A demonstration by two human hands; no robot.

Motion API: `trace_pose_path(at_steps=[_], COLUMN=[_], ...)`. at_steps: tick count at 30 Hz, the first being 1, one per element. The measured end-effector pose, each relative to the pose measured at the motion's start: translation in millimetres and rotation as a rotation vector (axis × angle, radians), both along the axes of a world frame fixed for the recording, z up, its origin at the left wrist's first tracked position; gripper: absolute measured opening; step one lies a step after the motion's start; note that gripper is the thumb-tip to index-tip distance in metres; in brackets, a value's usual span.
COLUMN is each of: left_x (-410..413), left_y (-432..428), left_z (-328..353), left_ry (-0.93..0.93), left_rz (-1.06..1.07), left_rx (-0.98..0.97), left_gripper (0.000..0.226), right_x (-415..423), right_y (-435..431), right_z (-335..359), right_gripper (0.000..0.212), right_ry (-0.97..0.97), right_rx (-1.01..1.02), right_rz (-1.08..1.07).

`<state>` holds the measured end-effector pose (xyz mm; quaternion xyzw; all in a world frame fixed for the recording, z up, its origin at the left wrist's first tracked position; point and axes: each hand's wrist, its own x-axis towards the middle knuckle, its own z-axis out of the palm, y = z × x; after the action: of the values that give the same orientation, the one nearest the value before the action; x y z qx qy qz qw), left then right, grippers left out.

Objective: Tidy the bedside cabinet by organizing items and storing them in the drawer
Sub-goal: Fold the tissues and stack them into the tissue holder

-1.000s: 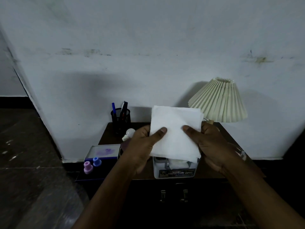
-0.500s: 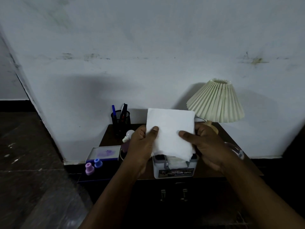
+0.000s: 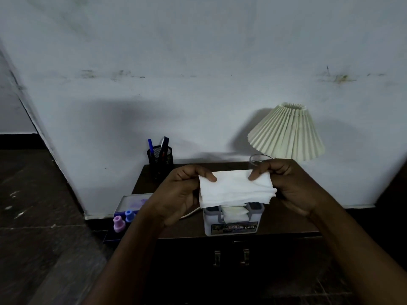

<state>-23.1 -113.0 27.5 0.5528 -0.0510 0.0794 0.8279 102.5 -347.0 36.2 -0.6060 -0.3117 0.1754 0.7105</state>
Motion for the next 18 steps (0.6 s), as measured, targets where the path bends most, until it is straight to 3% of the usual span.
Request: trace_pose_path(at_steps=[3, 7, 11, 15, 18], left_x=[0.1, 3.8, 6.3, 6.0, 7.6], left_y=[1.4, -7.3, -9.2, -3.8, 0.9], left_z=[-0.2, -0.2, -7.2, -7.2, -7.0], left_ry=[0.027, 0.051, 0.046, 0.028, 0.025], left_rz=[0.000, 0.059, 0.106, 0.108, 0.103], left_rx=[0.004, 0.065, 0.229, 0.223, 0.234], left_gripper=[0.045, 0.011, 0.028, 0.026, 0.028], right_x=[2.3, 0.4, 2.9, 2.4, 0.8], right_y=[-2.9, -5.3, -2.4, 0.9, 4.9], right_z=[0.1, 6.8, 7.2, 4.9, 7.7], right_gripper=[0.052, 0.038, 0.017, 0.048, 0.047], right_ry=[-0.115, -0.174, -0.074, -0.039, -0.099], right_rx=[-0.084, -0.082, 0.032, -0.089, -0.088], right_rz=[-0.017, -0.064, -0.088, -0.060, -0.166])
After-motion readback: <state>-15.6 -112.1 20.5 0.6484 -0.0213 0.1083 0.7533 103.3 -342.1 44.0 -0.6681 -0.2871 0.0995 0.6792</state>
